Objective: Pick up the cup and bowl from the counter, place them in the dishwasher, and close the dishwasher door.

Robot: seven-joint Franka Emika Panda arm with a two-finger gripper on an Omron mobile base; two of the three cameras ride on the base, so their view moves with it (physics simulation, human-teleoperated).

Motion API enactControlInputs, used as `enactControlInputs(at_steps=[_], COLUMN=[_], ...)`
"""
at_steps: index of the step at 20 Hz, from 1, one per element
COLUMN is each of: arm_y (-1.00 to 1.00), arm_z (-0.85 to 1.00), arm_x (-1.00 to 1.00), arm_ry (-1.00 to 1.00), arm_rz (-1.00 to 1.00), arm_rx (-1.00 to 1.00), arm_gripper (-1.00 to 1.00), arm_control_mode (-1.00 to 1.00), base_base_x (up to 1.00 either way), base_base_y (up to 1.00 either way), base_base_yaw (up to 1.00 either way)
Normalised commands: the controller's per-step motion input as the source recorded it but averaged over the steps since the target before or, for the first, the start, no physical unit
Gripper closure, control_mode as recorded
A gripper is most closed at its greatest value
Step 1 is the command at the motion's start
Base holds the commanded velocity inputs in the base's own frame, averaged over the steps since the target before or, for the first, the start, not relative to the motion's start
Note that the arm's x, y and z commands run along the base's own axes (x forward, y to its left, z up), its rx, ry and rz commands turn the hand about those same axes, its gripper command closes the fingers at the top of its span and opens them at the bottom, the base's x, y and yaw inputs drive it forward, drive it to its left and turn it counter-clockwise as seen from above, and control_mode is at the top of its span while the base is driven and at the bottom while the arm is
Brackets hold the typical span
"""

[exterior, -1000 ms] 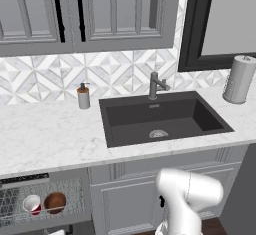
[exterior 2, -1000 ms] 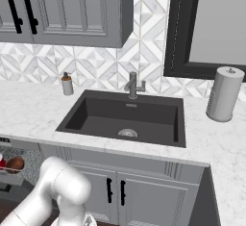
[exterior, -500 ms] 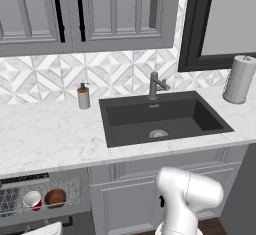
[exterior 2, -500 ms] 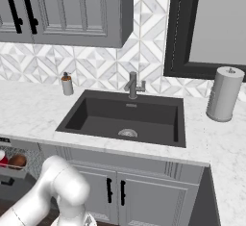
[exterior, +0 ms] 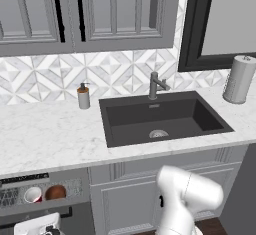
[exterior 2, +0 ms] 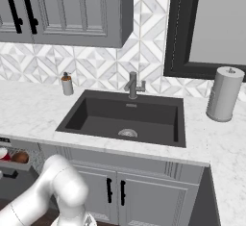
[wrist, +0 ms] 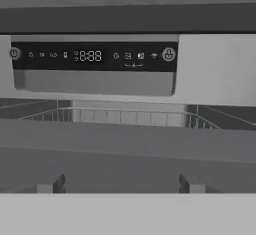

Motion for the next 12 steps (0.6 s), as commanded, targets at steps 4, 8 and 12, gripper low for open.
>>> enactControlInputs(at_steps=[4, 8, 12], arm_y=[-0.12, -0.15, -0.18], arm_z=[-0.06, -0.07, -0.04], arm_x=[0.66, 0.64, 0.63], arm_ry=[-0.03, 0.00, 0.00], arm_rz=[-0.05, -0.06, -0.05], arm_rx=[0.00, 0.00, 0.00], arm_gripper=[-1.00, -1.00, -1.00], arm_control_mode=[-1.00, -1.00, -1.00], base_base_x=[0.00, 0.00, 0.00], base_base_y=[0.00, 0.00, 0.00], base_base_yaw=[0.00, 0.00, 0.00])
